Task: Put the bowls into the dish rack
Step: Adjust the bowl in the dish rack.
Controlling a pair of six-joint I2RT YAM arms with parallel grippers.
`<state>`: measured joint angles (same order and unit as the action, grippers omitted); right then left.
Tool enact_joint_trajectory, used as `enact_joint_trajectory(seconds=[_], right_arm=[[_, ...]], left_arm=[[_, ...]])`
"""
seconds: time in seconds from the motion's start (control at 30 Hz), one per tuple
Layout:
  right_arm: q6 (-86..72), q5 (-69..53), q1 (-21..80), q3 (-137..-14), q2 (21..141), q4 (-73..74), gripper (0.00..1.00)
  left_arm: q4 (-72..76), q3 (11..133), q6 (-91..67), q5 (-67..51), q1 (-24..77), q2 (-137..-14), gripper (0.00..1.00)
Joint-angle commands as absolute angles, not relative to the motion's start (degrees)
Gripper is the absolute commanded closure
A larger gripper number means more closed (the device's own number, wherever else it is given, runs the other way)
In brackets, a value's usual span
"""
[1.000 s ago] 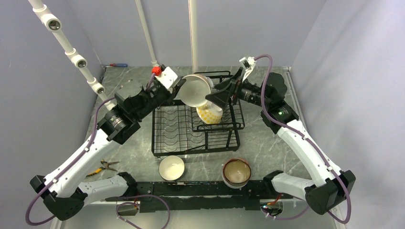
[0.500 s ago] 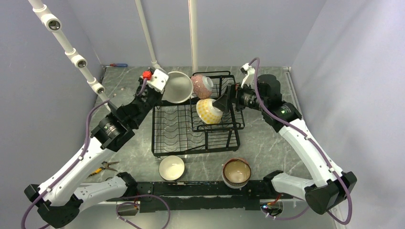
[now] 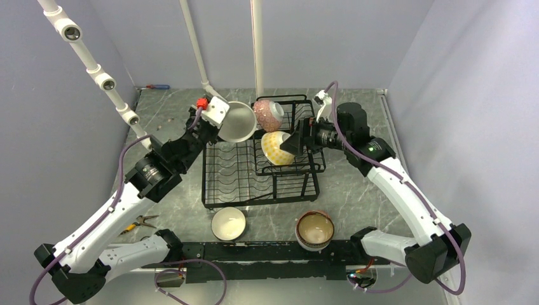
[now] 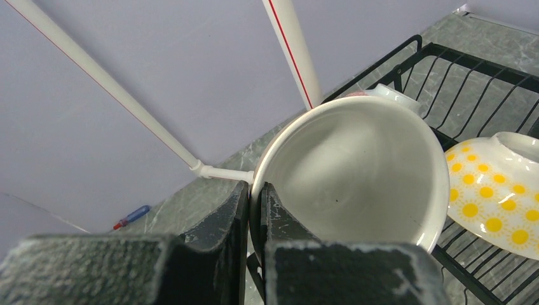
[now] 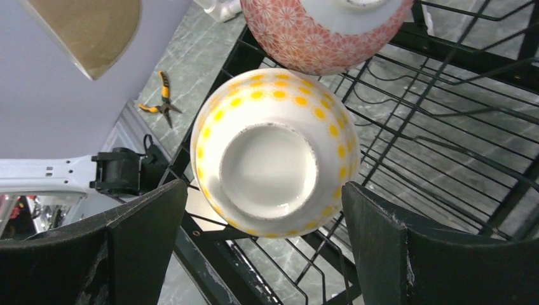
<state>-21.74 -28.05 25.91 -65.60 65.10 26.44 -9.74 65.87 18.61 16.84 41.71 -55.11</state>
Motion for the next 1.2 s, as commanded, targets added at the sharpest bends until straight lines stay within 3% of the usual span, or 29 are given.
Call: enact_joint_trajectory(seconds=[0.0,0.63,1.17], right_arm=[[-24.1,-32.9,26.3,-65.8,66.5,21.7,0.04],[-27.0,-38.7,28.8,-66.5,68.2,16.6,0.05],[-19.4,-25.5,28.9,-69.0,66.1,20.5,0.01]], left_arm=[[-3.8,67.1,19.4,17.0,41.7,-53.1,0.97],[-3.6,65.8,20.8,18.0,41.7,-52.5,0.97],[-3.0,65.7,21.7,16.5,41.7,-51.7,0.97]])
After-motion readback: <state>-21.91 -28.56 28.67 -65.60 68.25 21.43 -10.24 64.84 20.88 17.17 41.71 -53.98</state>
